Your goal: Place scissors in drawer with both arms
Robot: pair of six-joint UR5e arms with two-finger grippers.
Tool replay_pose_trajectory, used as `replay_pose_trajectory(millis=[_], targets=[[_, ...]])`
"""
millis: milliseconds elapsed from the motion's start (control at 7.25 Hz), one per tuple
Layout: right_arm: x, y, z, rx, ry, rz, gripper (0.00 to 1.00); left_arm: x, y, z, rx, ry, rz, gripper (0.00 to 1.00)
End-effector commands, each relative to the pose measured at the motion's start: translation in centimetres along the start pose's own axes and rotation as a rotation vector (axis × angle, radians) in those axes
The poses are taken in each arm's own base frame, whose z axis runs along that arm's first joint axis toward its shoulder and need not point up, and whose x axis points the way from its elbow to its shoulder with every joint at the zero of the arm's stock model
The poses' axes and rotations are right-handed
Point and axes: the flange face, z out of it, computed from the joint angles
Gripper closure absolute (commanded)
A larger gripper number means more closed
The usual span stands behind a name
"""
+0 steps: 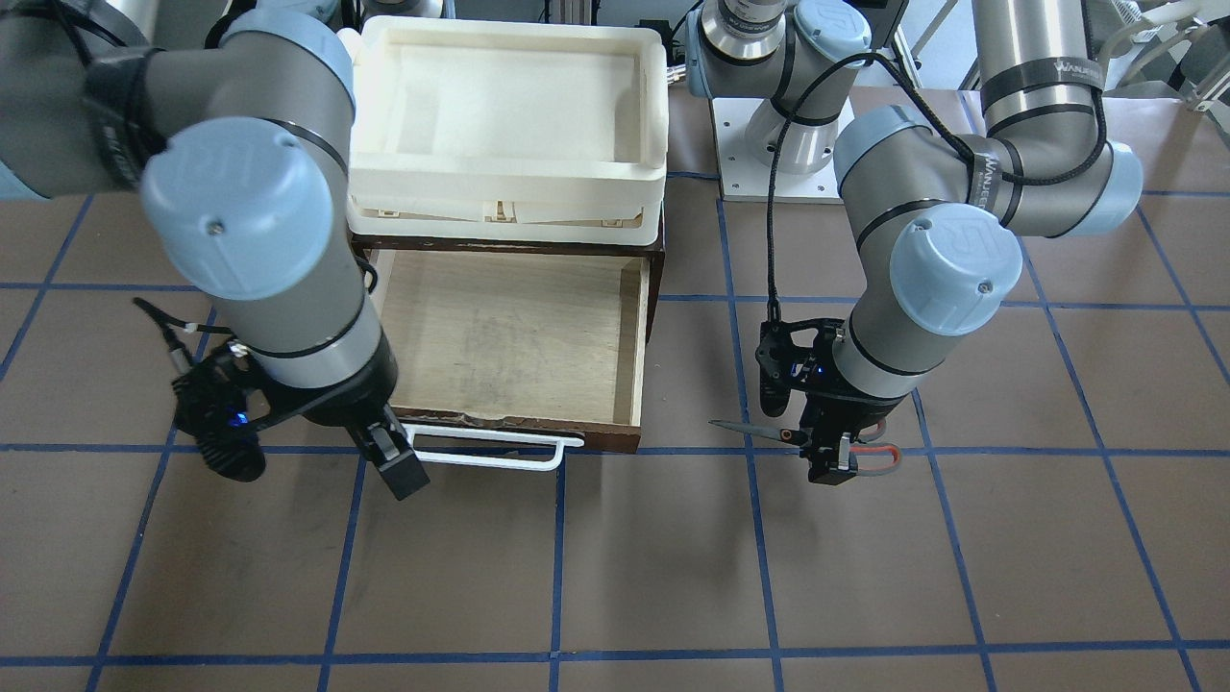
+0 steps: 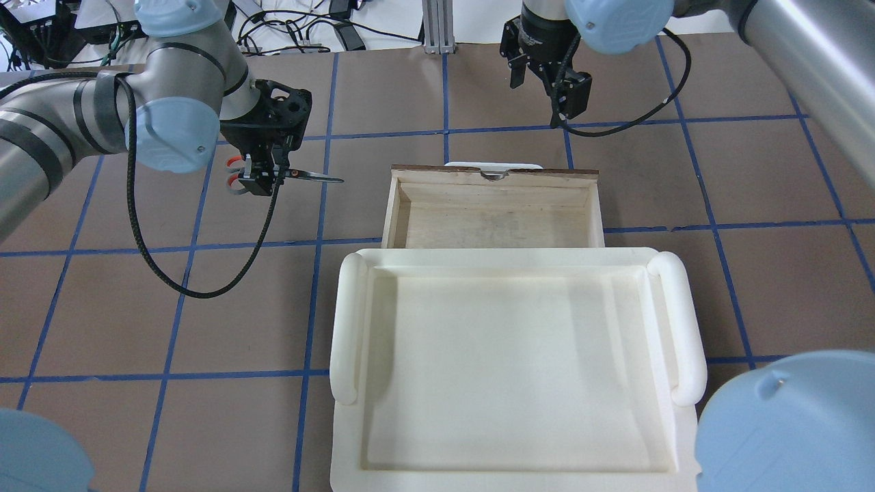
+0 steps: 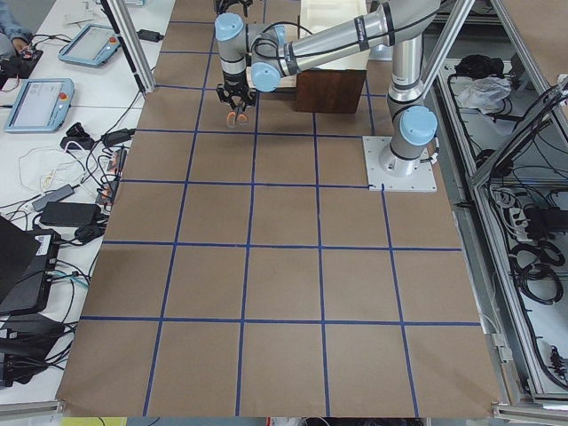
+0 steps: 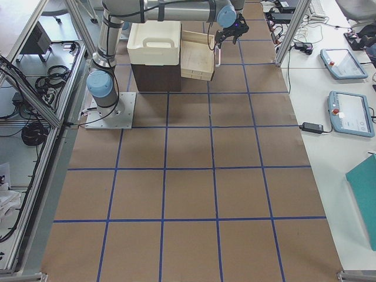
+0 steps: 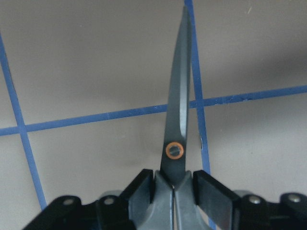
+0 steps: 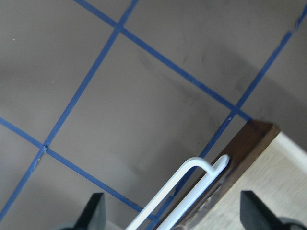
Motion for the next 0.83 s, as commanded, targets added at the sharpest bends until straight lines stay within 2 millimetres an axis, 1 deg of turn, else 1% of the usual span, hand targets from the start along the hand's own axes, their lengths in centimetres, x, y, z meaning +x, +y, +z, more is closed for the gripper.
replay_pose_trajectory(millis=[0,138,276,414,552,690], targets=[[4.6,-3.3,-3.4,0.042,0.004,-0.204,0.0,0.8,-3.5,-3.8,0.011,0.016,-0.018,1.0],[5.6,-3.2,-3.6,0.04,0.013,-0.353,0.0,2.0,-8.2,-6.5,0.011,0.026,-0.092,1.0],[6.5,-3.7,-4.9,0.054,-0.002,-0.566,0.0,3.8,-12.8,-7.7,0.011,0.02,-0.104,1.0],[8.1,-4.7,-6.9,0.07,-0.036,-0.68,0.0,5.6,-17.0,-8.3,0.014,0.017,-0.113,1.0],[9.0,-5.9,-7.3,0.039,-0.107,-0.673,0.0,7.1,-21.0,-8.0,0.037,0.03,-0.139,1.0],[9.9,-7.1,-7.6,0.038,-0.122,-0.648,0.0,8.1,-23.9,-6.7,0.037,0.054,-0.151,1.0]])
